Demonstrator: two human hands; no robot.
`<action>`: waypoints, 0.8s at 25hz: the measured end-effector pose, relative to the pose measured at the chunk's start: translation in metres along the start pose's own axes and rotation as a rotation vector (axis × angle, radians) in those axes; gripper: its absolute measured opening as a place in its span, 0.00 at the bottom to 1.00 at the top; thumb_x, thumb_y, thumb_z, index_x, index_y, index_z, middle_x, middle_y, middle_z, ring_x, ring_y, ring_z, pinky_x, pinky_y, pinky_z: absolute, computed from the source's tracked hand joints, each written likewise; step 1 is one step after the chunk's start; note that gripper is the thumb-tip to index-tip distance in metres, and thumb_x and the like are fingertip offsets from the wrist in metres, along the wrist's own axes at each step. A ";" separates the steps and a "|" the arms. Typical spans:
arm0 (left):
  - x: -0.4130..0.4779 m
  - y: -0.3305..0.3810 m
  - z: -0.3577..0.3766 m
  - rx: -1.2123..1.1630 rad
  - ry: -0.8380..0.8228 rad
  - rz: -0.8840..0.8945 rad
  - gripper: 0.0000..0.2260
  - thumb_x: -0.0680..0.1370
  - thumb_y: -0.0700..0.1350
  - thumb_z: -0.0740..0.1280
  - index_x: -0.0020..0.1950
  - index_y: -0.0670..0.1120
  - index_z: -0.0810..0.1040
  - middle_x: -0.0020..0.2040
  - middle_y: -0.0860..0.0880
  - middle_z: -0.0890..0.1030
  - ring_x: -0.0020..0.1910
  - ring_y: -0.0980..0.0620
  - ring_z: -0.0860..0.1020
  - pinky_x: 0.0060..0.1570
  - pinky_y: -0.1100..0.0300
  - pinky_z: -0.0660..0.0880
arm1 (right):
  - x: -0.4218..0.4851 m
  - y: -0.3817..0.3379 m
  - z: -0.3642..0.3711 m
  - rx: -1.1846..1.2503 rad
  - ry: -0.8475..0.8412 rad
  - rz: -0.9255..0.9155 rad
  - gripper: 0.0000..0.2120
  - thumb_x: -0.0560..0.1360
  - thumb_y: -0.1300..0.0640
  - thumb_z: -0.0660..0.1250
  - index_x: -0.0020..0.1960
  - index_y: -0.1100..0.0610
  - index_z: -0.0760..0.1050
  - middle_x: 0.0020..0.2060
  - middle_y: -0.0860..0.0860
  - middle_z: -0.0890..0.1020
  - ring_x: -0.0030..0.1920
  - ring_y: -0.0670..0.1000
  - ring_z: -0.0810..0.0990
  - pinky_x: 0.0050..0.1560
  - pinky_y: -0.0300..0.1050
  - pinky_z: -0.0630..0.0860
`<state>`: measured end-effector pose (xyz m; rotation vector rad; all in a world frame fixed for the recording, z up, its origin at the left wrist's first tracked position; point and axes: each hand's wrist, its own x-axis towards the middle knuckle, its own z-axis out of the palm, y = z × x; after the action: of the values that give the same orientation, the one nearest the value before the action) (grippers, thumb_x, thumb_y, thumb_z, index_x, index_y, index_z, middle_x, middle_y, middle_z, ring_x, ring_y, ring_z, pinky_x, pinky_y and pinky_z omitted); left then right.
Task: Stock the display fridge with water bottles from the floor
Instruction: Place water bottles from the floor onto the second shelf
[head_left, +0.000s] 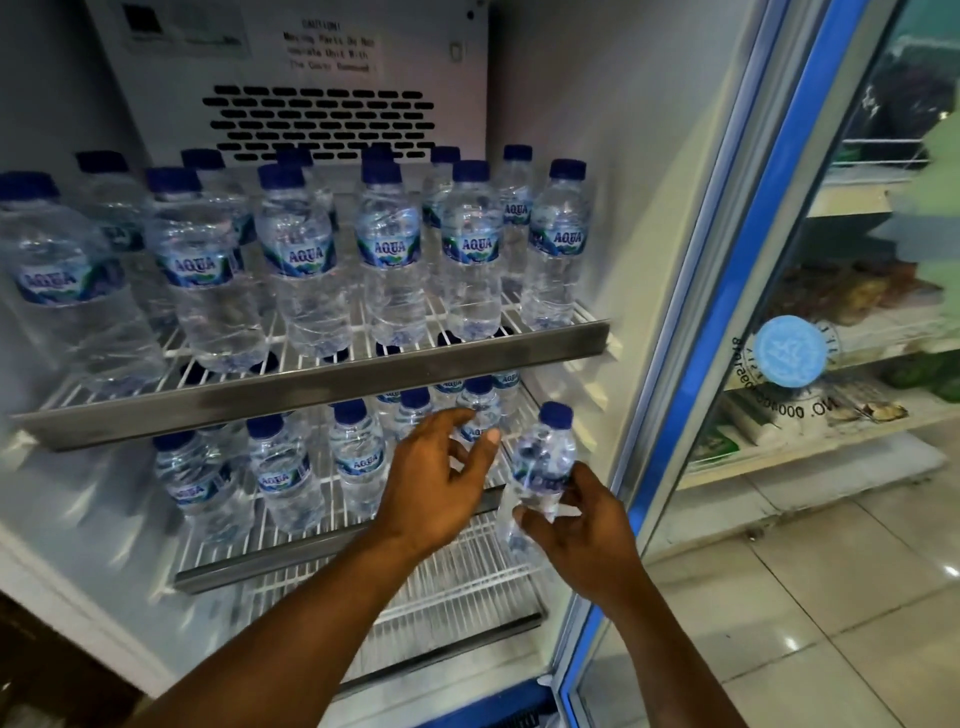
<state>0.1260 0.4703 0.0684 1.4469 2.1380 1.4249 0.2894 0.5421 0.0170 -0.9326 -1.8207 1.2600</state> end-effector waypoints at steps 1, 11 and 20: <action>0.007 -0.004 0.001 0.065 0.027 0.023 0.23 0.77 0.58 0.67 0.68 0.48 0.73 0.60 0.51 0.79 0.42 0.64 0.79 0.46 0.61 0.79 | 0.004 0.003 -0.003 0.047 0.065 0.002 0.23 0.70 0.62 0.77 0.60 0.47 0.74 0.49 0.44 0.85 0.48 0.43 0.84 0.45 0.37 0.80; 0.048 -0.013 0.025 0.359 0.020 -0.065 0.29 0.75 0.50 0.71 0.73 0.46 0.64 0.57 0.41 0.80 0.52 0.41 0.81 0.49 0.53 0.77 | 0.074 0.019 0.005 -0.112 0.182 -0.011 0.36 0.71 0.65 0.73 0.72 0.46 0.62 0.64 0.42 0.74 0.64 0.45 0.74 0.66 0.43 0.72; 0.055 -0.019 0.024 0.381 -0.007 -0.079 0.25 0.77 0.49 0.71 0.70 0.45 0.66 0.54 0.41 0.81 0.47 0.42 0.81 0.44 0.57 0.74 | 0.097 0.033 0.014 -0.208 0.066 0.042 0.33 0.73 0.63 0.72 0.74 0.50 0.63 0.66 0.49 0.76 0.67 0.52 0.75 0.62 0.39 0.69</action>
<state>0.1010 0.5270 0.0593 1.4579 2.5315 1.0216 0.2365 0.6291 -0.0031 -1.1173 -1.9151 1.0652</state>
